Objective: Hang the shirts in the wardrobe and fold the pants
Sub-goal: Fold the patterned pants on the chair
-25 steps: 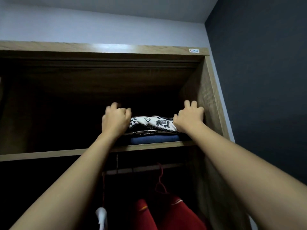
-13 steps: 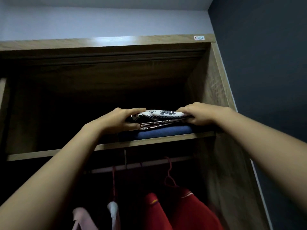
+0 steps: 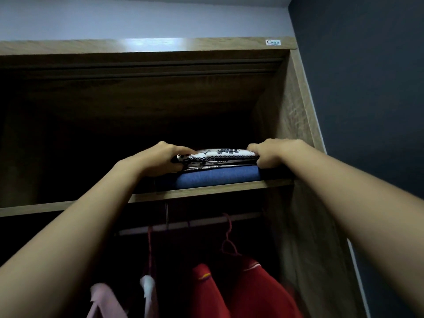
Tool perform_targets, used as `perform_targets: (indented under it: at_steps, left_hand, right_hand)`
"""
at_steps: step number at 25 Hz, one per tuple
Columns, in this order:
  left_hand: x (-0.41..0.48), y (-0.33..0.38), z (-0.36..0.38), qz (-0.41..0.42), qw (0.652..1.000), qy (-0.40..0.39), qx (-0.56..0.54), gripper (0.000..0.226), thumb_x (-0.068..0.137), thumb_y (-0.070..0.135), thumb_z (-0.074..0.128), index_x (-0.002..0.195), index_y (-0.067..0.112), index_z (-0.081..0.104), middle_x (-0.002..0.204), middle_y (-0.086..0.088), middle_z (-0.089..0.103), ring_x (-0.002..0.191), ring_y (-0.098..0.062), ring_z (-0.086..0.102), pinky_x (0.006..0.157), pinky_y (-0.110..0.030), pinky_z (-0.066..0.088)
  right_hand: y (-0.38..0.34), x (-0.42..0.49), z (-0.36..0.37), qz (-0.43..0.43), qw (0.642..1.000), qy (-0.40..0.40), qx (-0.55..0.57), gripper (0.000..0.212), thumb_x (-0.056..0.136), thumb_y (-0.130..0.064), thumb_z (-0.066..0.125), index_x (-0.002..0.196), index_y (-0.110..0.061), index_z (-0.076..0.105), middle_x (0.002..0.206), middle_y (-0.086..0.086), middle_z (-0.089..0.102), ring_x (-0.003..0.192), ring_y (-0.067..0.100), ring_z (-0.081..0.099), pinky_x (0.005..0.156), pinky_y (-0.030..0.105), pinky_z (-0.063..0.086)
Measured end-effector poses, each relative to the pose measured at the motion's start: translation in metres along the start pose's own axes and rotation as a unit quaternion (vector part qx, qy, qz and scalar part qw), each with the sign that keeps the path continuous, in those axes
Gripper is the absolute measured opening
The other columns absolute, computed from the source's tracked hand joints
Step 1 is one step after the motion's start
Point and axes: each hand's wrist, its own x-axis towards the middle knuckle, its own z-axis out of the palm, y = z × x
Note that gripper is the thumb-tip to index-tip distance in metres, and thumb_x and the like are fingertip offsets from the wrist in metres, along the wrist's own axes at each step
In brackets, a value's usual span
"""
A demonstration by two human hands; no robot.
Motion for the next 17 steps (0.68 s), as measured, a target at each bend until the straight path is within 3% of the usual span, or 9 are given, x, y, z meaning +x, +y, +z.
perform_targets:
  at_steps: [3, 5, 7, 9, 13, 17]
  left_hand:
    - [-0.006, 0.002, 0.005, -0.015, 0.999, 0.018, -0.022, 0.047, 0.09, 0.018, 0.053, 0.133, 0.034, 0.049, 0.122, -0.004, 0.063, 0.099, -0.015, 0.058, 0.083, -0.019, 0.036]
    - [-0.011, 0.006, 0.01, -0.027, 0.999, -0.001, -0.033, 0.049, 0.089, 0.029, 0.043, 0.139, 0.031, 0.043, 0.136, -0.005, 0.053, 0.116, -0.019, 0.052, 0.09, -0.02, 0.032]
    - [-0.015, 0.014, 0.013, -0.041, 0.998, -0.016, -0.036, 0.067, 0.08, 0.041, 0.031, 0.145, 0.027, 0.031, 0.152, -0.006, 0.032, 0.137, -0.02, 0.032, 0.107, -0.024, 0.023]
    - [-0.021, 0.02, 0.012, -0.059, 0.996, 0.034, -0.055, 0.074, 0.078, 0.043, 0.025, 0.149, 0.023, 0.021, 0.157, -0.007, 0.017, 0.144, -0.019, 0.017, 0.115, -0.027, 0.013]
    - [-0.049, 0.038, 0.0, -0.042, 0.984, 0.156, -0.071, 0.072, 0.08, 0.033, 0.027, 0.148, 0.012, 0.023, 0.156, -0.009, 0.022, 0.144, -0.017, 0.018, 0.112, -0.019, 0.011]
    - [-0.114, 0.048, 0.003, -0.032, 0.979, 0.192, -0.059, 0.065, 0.084, 0.032, 0.028, 0.146, 0.012, 0.03, 0.152, -0.008, 0.031, 0.142, -0.014, 0.024, 0.111, -0.019, 0.015]
  right_hand:
    - [0.002, -0.002, 0.013, 0.001, 0.999, -0.001, 0.044, 0.045, 0.088, -0.021, 0.04, 0.134, -0.021, 0.039, 0.134, 0.016, 0.05, 0.12, 0.032, 0.05, 0.096, 0.036, 0.041]
    - [0.001, -0.006, 0.021, 0.008, 0.996, 0.009, 0.088, 0.047, 0.09, -0.023, 0.038, 0.136, -0.014, 0.036, 0.139, 0.019, 0.046, 0.124, 0.032, 0.048, 0.101, 0.037, 0.039]
    - [0.001, -0.01, 0.025, 0.031, 0.992, 0.032, 0.118, 0.058, 0.091, -0.024, 0.037, 0.144, -0.004, 0.022, 0.147, 0.022, 0.035, 0.132, 0.034, 0.039, 0.108, 0.039, 0.034]
    - [-0.002, -0.02, 0.027, 0.041, 0.988, 0.087, 0.119, 0.067, 0.093, -0.026, 0.034, 0.147, 0.001, 0.004, 0.155, 0.021, 0.016, 0.143, 0.033, 0.02, 0.116, 0.04, 0.02]
    - [-0.028, -0.058, 0.036, 0.009, 0.973, 0.204, 0.108, 0.066, 0.097, -0.029, 0.03, 0.148, 0.0, 0.0, 0.158, 0.017, -0.001, 0.147, 0.027, 0.0, 0.119, 0.039, 0.004]
    - [-0.086, -0.099, 0.063, -0.033, 0.947, 0.279, 0.155, 0.067, 0.095, -0.028, 0.039, 0.149, -0.003, 0.008, 0.158, 0.016, -0.002, 0.147, 0.025, -0.003, 0.118, 0.038, 0.001]
